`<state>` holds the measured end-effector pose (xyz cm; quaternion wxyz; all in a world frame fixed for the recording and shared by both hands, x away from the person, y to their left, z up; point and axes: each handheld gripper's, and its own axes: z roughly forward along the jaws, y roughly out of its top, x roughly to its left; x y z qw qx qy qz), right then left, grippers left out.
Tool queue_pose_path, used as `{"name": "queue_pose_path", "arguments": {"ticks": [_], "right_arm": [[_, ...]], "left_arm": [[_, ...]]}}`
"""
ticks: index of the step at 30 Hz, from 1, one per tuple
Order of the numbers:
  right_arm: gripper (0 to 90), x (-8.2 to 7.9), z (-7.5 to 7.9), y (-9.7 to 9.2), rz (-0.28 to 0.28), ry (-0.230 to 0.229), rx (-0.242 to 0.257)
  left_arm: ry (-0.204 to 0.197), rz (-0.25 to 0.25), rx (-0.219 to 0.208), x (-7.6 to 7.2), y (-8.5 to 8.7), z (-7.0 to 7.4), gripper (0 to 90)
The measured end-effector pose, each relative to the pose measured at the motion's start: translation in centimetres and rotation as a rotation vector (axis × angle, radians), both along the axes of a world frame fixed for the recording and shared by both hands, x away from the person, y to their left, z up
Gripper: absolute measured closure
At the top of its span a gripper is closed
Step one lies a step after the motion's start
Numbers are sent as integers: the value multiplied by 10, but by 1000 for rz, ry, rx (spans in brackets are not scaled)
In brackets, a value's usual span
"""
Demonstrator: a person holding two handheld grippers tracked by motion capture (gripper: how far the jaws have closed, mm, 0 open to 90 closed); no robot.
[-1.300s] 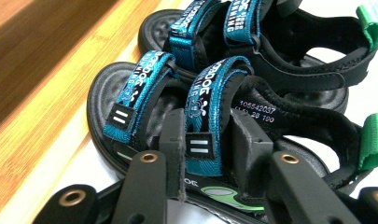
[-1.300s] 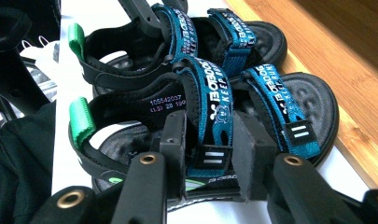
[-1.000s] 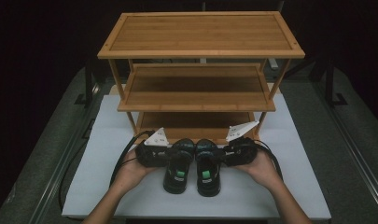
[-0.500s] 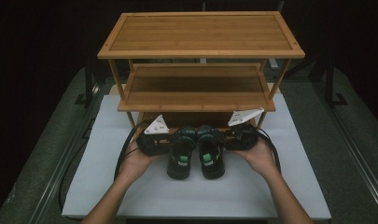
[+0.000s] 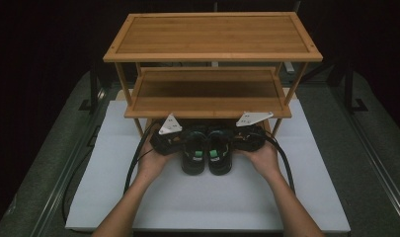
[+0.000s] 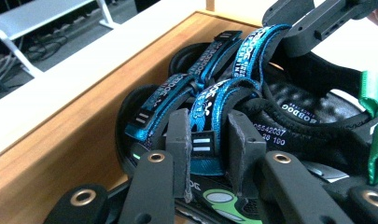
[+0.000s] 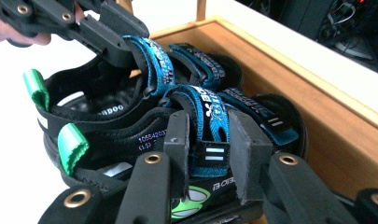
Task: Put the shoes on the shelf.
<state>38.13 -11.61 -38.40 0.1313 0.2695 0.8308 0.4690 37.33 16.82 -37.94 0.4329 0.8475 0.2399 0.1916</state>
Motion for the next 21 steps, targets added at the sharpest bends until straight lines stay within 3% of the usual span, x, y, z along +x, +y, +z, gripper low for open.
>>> {"name": "queue_pose_path", "arguments": {"ticks": [6, 9, 13, 18, 21], "right_arm": [[693, 4, -6, 0, -21, -5, 9], [686, 4, -7, 0, -31, -1, 6], [662, 3, -8, 0, -39, -2, -15], [566, 1, -5, -2, -51, 2, -25], [532, -3, -1, -4, -55, -1, -23]], "left_arm": [[-7, 12, 23, 4, -4, -9, 724], [0, 21, -3, 6, -3, -13, 718], [13, 24, -3, 5, -2, -14, 688], [13, 20, -31, 2, 1, -9, 524], [24, 10, -20, -3, 2, -5, 455]]}}
